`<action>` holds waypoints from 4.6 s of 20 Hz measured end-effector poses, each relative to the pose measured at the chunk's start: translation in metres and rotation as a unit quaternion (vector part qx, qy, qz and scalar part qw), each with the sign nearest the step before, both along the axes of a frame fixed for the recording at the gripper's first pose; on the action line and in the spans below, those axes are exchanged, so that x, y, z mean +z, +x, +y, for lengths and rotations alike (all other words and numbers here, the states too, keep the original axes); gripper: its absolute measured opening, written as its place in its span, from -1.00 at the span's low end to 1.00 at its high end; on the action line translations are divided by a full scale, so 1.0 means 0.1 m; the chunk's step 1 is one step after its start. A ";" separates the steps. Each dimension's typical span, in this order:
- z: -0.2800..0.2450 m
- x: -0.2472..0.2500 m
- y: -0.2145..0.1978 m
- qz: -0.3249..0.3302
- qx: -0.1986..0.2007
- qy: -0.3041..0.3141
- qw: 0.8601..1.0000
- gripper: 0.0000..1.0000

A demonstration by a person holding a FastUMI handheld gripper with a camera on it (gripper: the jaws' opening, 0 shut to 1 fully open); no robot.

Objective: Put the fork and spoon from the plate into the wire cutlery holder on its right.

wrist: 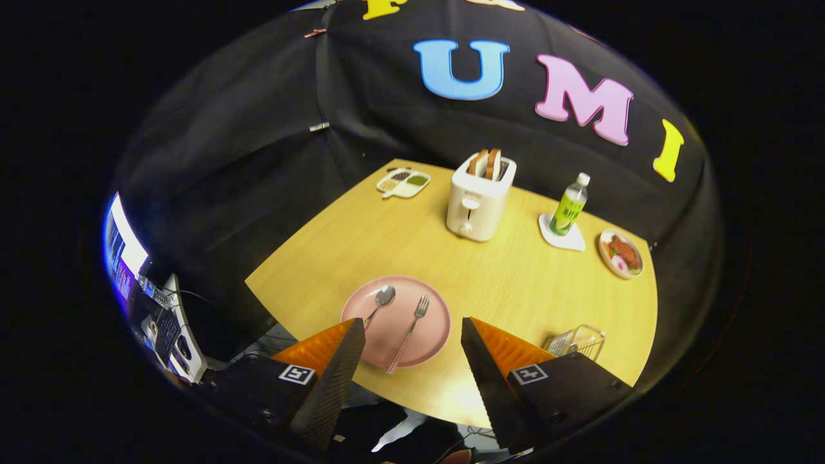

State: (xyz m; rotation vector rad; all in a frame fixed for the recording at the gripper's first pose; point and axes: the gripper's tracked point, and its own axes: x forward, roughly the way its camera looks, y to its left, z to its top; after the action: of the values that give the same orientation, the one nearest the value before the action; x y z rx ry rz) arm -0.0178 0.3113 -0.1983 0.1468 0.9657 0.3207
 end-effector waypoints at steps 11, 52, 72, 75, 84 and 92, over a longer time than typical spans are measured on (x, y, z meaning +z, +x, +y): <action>0.54 -1.36 -0.16 0.165 0.018 -0.019 0.986 0.52; -2.68 -0.85 -1.02 0.441 0.051 -0.051 0.894 -0.75; -2.77 -1.41 -0.58 0.505 0.033 -0.051 0.861 -0.49; -2.76 -1.28 -0.44 0.457 0.001 -0.029 0.889 -0.35; -2.00 -0.39 0.03 0.287 -0.024 0.059 0.956 -0.35; -0.24 -0.20 0.00 0.267 0.049 0.134 0.953 -0.35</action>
State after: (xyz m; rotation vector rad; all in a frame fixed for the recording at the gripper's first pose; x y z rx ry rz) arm -0.0182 0.2869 -0.2181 0.4522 1.4659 0.5195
